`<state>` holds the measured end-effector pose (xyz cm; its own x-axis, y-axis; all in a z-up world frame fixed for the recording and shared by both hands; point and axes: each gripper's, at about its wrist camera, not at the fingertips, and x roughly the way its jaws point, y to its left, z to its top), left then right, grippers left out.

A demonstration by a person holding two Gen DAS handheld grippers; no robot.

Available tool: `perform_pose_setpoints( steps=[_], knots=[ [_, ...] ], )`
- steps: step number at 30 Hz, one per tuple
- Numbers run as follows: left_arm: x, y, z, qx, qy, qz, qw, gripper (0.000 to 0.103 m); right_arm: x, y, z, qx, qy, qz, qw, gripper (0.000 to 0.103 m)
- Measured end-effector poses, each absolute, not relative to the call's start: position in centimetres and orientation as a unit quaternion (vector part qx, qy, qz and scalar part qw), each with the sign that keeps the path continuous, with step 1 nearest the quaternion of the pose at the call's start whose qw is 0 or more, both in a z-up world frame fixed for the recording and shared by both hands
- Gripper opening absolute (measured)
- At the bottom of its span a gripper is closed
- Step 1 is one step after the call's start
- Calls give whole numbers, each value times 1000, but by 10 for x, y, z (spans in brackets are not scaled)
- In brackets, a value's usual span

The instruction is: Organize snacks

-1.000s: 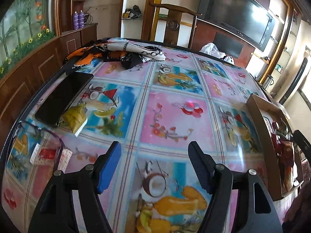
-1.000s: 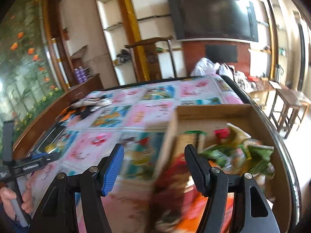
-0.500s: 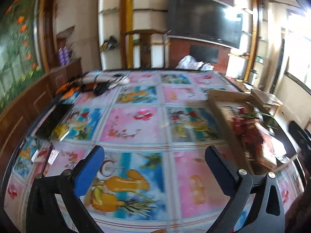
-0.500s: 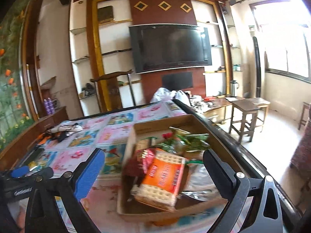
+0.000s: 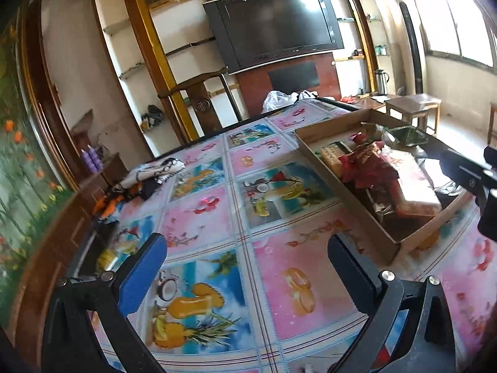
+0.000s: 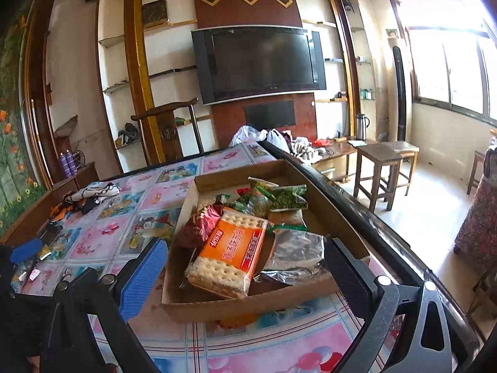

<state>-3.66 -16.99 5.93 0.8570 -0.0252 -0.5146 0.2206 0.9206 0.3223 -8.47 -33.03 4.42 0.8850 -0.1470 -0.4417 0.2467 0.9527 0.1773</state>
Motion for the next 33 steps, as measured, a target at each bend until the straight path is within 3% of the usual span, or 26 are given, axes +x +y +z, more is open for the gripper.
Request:
perform_pose_setpoints(
  steps=[33],
  knots=[
    [-25, -169, 45, 191, 295, -61, 934, 103, -83, -331, 44, 118, 228, -100, 961, 102]
  ],
)
